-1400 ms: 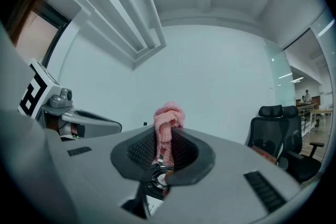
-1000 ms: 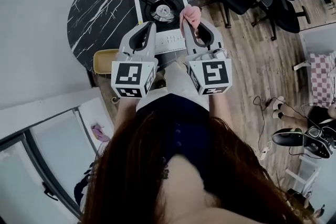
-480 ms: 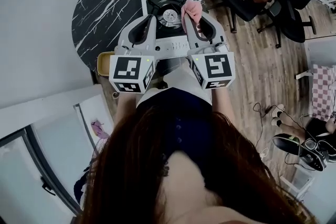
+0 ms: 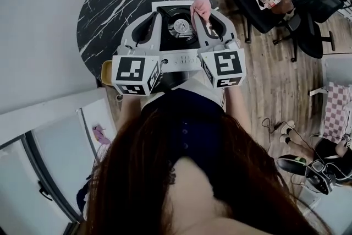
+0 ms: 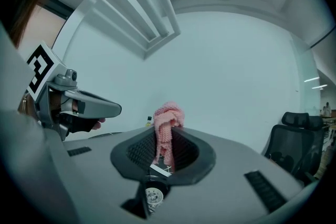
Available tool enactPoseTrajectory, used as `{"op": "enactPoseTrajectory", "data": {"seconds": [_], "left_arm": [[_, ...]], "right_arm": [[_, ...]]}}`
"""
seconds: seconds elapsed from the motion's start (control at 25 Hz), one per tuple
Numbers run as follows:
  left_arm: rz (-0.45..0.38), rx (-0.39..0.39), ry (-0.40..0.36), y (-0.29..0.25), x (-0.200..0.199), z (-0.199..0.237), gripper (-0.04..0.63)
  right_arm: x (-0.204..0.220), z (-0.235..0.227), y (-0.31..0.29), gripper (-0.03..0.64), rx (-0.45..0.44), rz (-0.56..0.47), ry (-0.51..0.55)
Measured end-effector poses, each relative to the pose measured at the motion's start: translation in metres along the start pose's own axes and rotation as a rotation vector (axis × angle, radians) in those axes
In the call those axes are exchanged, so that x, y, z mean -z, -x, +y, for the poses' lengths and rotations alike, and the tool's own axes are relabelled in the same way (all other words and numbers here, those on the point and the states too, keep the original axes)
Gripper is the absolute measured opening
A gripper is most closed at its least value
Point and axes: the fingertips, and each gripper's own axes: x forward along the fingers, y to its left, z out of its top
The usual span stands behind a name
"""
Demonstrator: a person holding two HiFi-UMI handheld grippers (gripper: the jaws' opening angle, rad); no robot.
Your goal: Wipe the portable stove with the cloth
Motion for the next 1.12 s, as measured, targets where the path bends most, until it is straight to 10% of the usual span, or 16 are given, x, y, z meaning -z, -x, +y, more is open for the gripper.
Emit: {"op": "enactPoseTrajectory", "data": {"seconds": [1.12], "left_arm": [[0.077, -0.182, 0.071, -0.039, 0.029, 0.038, 0.009]], "right_arm": [[0.054, -0.017, -0.119, 0.063, -0.375, 0.056, 0.369]]}}
